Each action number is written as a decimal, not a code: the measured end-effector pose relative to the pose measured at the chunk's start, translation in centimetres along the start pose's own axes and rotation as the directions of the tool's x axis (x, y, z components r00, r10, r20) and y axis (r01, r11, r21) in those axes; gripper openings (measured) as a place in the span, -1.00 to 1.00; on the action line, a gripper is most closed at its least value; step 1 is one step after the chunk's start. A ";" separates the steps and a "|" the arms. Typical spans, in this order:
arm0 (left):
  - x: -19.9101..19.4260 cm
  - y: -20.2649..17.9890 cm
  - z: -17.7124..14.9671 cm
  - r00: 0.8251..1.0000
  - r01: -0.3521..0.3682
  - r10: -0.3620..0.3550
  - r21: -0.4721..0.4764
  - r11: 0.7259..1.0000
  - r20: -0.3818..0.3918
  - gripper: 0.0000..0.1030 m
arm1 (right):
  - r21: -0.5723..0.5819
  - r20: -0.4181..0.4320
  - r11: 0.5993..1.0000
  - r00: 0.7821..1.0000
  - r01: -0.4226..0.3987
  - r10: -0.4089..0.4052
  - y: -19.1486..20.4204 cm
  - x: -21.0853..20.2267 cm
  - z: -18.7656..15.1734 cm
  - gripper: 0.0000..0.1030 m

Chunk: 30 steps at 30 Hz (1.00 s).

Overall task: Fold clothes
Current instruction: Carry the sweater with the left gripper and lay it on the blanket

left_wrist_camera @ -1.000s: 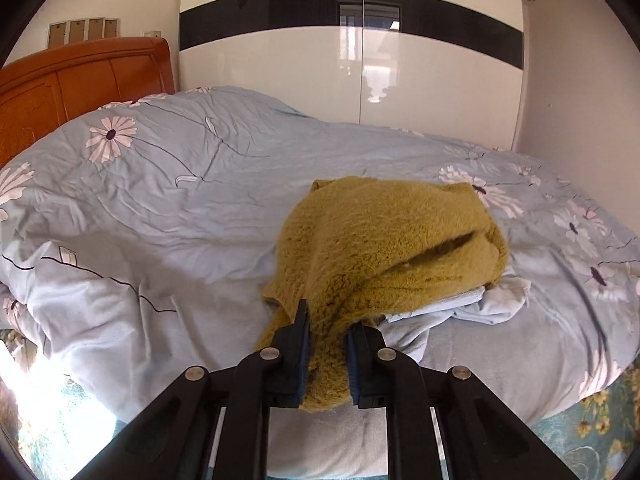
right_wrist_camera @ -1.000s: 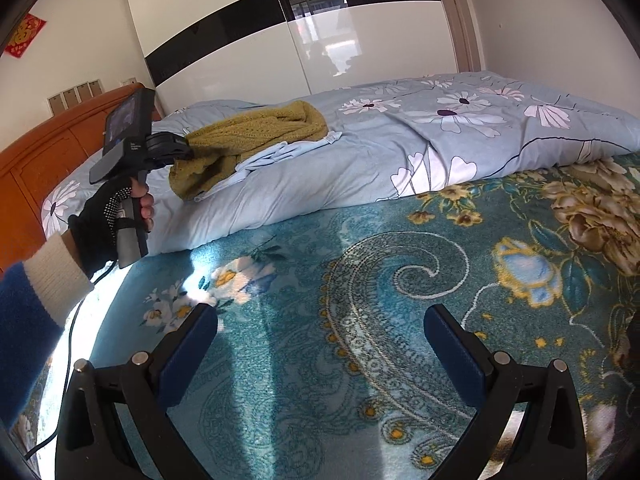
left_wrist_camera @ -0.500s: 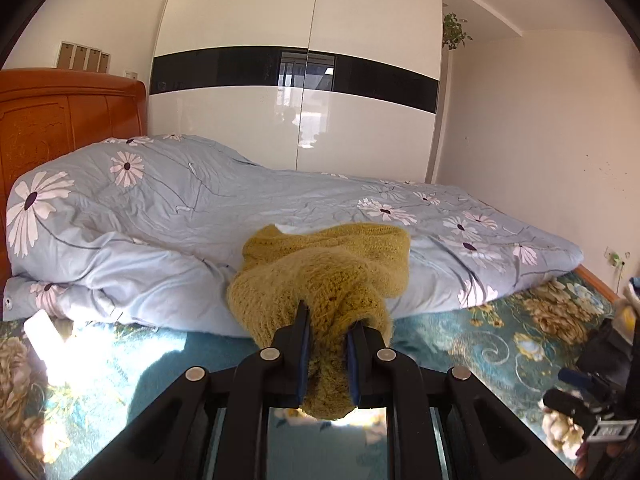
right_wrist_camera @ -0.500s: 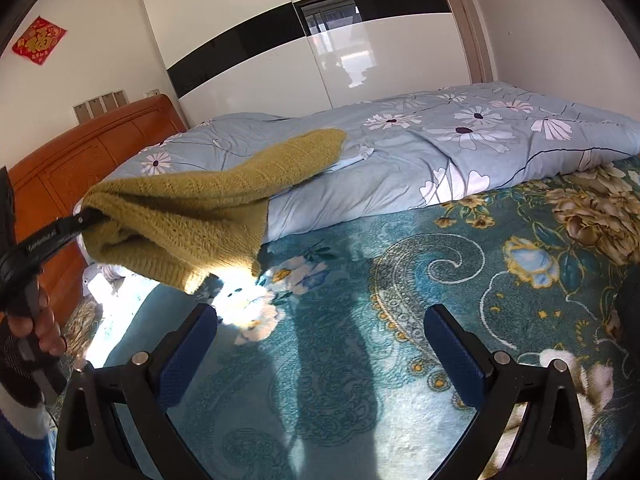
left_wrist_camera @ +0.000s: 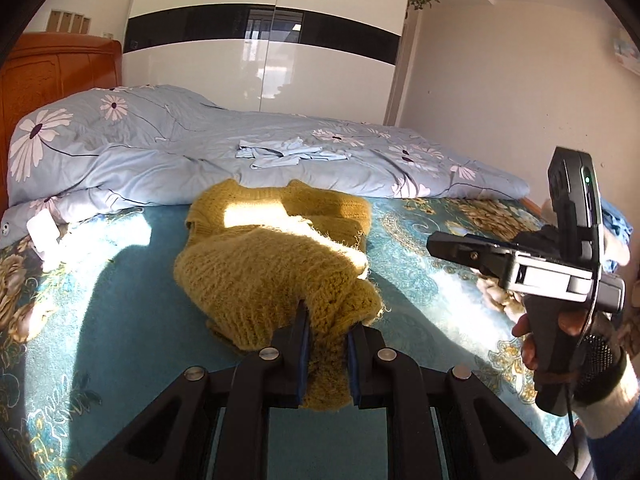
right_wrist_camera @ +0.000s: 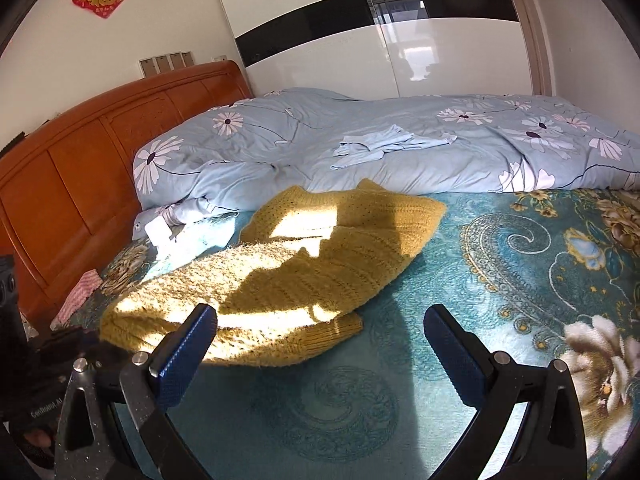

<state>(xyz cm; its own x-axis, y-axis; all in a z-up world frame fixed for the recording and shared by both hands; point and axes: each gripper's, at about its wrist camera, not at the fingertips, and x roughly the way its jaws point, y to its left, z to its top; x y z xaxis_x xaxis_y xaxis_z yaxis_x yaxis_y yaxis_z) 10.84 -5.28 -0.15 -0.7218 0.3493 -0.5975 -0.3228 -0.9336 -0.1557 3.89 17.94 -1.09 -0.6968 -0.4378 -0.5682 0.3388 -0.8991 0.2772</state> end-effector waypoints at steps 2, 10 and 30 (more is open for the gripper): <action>0.8 -0.3 -0.6 1.000 0.000 0.000 0.004 1.000 -0.026 -0.63 | 0.000 -0.006 1.000 1.000 0.014 -0.014 -0.1 -0.3 0.0 1.00; 1.1 2.7 -3.5 0.991 0.024 -0.036 -0.093 0.995 -0.128 0.01 | -0.041 -0.051 0.999 0.999 -0.001 -0.001 1.6 0.2 -0.1 1.00; 9.4 16.5 -5.0 0.957 0.195 -0.290 -0.708 0.678 -0.014 0.47 | 0.020 -0.179 1.000 0.984 0.018 -0.014 0.2 5.4 -0.7 1.00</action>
<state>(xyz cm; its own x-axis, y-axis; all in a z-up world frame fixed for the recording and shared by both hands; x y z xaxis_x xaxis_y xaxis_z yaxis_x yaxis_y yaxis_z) 1.72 -17.82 -12.26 -0.5884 0.6036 -0.5380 0.0742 -0.6223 -0.7793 0.59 15.33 -4.62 -0.5768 -0.4182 -0.7017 0.3134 -0.9066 0.2826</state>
